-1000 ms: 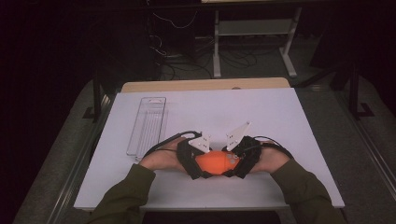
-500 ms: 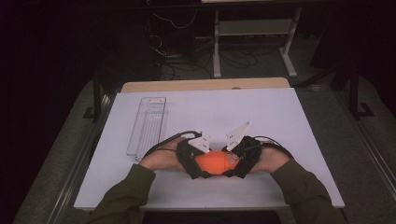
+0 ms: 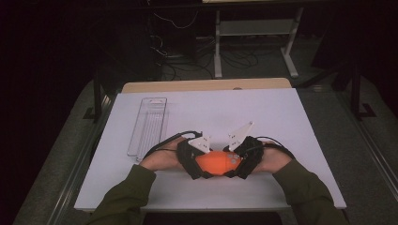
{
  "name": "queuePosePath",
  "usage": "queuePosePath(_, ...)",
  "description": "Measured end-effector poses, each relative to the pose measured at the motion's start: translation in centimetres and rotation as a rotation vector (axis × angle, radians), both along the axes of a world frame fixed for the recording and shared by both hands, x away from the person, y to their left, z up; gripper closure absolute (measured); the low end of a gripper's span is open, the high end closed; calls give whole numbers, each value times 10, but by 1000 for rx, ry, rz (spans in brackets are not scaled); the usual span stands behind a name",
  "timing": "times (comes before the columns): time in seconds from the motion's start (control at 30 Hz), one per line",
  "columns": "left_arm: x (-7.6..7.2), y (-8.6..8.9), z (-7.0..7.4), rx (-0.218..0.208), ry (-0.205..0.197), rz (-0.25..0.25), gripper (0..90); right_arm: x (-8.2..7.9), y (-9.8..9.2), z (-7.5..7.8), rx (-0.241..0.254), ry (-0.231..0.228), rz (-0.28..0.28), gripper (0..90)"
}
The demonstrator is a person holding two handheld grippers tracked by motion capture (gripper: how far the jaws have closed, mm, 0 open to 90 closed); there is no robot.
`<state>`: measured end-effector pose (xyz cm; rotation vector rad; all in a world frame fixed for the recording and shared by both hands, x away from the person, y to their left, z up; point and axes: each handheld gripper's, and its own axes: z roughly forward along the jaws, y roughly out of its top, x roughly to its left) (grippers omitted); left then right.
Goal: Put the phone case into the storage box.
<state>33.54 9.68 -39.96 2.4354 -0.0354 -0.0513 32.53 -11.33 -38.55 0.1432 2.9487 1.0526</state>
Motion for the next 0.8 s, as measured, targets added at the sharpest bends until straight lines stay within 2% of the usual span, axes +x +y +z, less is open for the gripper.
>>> queuePosePath(0.17, 0, 0, 0, -1, 6, 0, 152, -1, 0, -1, 6, -7, -3, 139)
queuePosePath(0.4, 0, 1, 0, -1, 16, 10, 152, -1, -2, 0, 12, 20, -19, 118)
queuePosePath(0.5, 0, 1, 0, -3, 22, 19, 152, -1, -3, 2, 17, 16, -25, 114)
queuePosePath(0.67, 2, 2, 1, -4, 16, 31, 153, 2, -7, 5, 63, -3, -25, 111)
queuePosePath(0.8, 4, 4, 1, -1, 16, 64, 153, 4, -12, 9, 100, -10, -46, 111)
